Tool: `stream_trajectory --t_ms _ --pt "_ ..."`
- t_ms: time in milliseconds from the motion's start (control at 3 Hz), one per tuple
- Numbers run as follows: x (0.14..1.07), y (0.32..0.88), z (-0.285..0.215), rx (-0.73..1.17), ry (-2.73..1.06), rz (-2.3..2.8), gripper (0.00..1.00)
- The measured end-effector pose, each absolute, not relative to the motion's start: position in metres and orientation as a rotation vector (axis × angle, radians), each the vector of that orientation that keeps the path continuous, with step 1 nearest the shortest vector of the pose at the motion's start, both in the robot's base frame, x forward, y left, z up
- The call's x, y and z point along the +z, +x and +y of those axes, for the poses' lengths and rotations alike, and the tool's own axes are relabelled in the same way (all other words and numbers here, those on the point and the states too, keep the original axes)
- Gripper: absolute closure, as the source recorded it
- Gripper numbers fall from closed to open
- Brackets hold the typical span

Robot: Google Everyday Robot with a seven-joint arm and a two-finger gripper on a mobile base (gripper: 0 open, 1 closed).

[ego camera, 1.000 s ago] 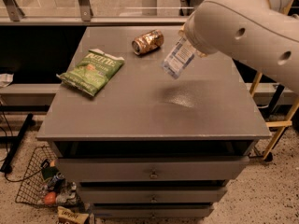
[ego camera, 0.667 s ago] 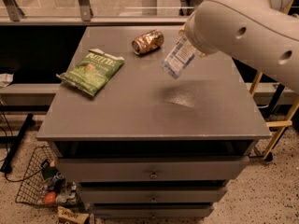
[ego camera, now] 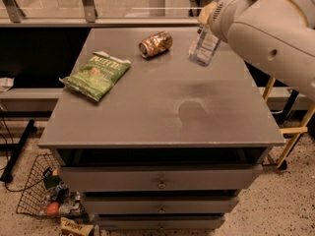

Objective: Place blue plastic bottle upright

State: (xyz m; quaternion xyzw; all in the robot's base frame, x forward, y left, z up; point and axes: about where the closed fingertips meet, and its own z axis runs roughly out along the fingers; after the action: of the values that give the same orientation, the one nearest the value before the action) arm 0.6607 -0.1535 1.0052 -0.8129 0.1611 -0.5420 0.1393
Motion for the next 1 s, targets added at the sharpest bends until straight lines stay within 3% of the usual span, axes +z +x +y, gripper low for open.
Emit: stream_trajectory --t_ms 667,1000 --pt "0.999 0.7 -0.186 -1.882 -2.42 0.037 1.0" --pt "1.006 0.7 -0.188 -1.945 -2.433 -0.035 1.0"
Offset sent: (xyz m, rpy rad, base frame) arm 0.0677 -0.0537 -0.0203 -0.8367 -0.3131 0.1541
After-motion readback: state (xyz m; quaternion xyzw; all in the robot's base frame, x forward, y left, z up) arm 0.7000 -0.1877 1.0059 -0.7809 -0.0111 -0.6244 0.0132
